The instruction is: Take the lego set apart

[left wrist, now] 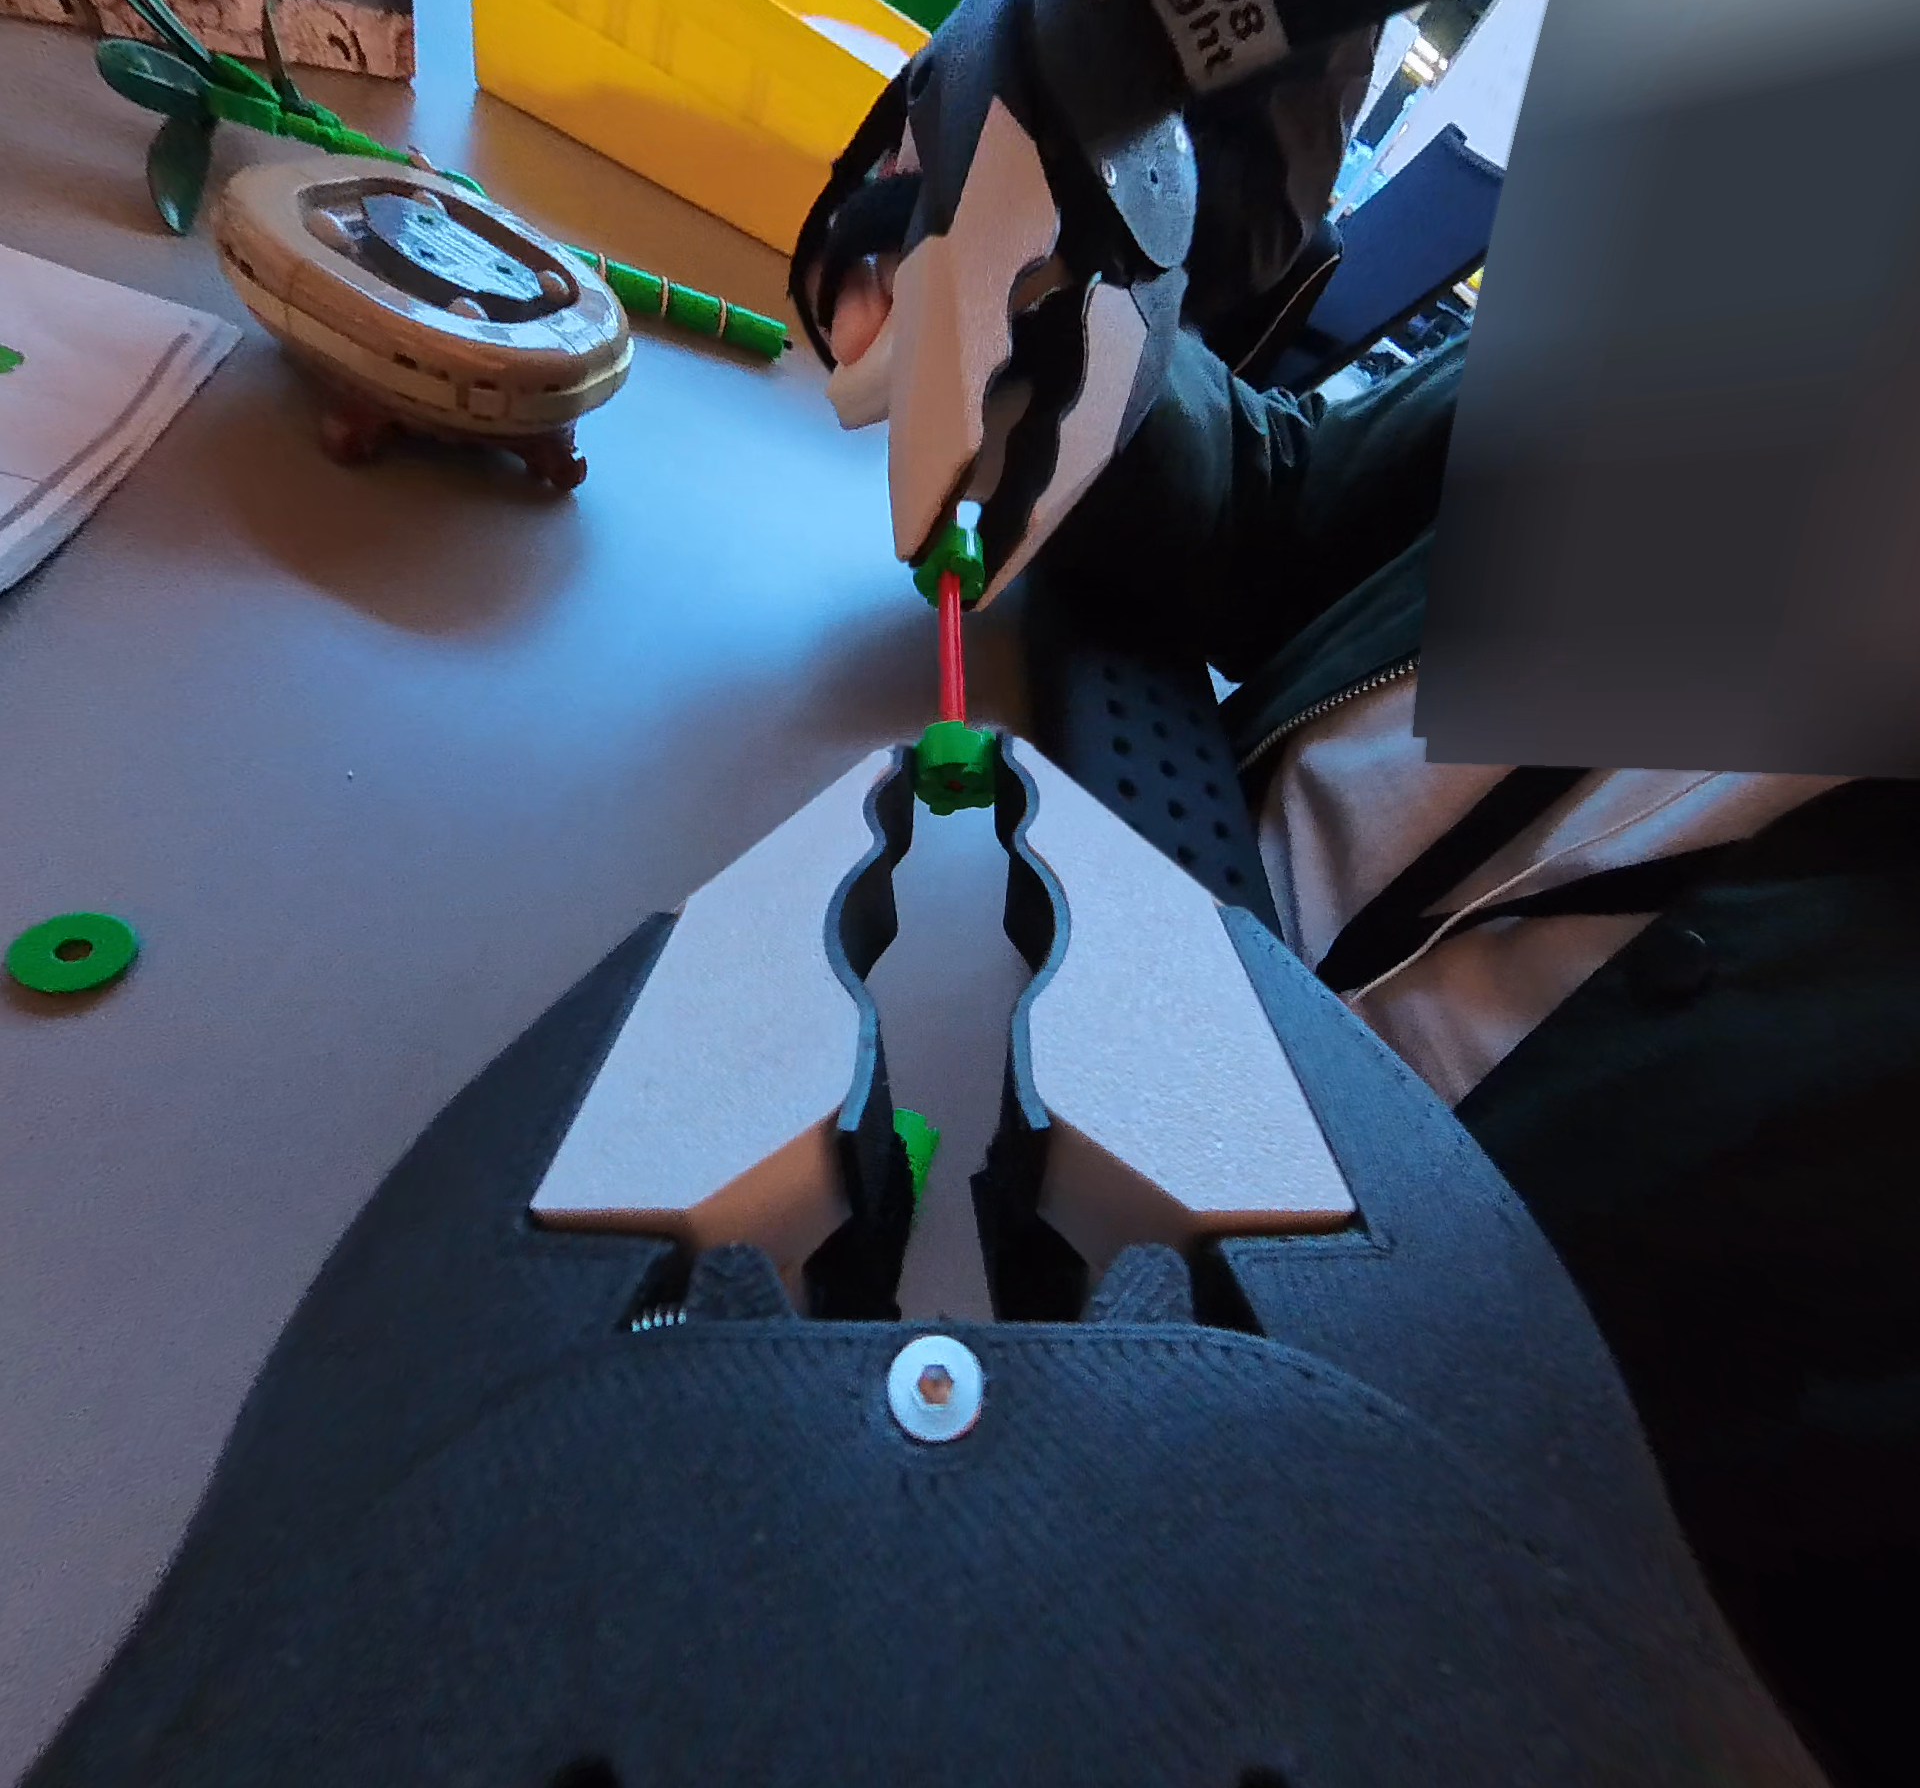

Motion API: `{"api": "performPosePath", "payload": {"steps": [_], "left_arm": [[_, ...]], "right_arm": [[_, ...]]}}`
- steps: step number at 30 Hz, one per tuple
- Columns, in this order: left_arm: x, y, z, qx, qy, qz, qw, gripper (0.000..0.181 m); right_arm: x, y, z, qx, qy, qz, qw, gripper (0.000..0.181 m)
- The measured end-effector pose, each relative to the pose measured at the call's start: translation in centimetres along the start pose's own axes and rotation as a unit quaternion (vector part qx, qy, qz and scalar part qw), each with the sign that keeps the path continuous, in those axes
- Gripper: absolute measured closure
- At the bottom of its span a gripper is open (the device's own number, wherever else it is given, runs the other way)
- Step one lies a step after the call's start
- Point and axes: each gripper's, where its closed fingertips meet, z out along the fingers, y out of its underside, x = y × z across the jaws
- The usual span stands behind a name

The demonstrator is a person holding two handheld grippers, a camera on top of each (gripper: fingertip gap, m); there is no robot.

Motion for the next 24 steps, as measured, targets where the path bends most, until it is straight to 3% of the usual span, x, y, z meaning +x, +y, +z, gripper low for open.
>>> {"api": "performPosePath", "payload": {"steps": [15,17,20,24], "left_arm": [[0.2,0.8,-0.6,-0.041,-0.015,0.015,0.999,0.167],[-1.0,1.2,-2.3,-0.048,-0.051,0.011,0.998,0.167],[-1.3,0.4,-4.4,-0.009,-0.054,-0.003,0.999,0.168],[-1.9,1.8,-2.8,-0.044,-0.046,-0.019,0.998,0.167]], "right_arm": [[-0.4,1.0,-1.5,-0.038,-0.01,0.01,0.999,0.165],[0.8,2.4,-3.2,-0.06,0.021,0.029,0.998,0.165],[2.2,1.6,-6.5,-0.002,0.055,0.057,0.997,0.166],[0.3,4.4,-3.1,-0.048,-0.031,0.123,0.991,0.166]]}}
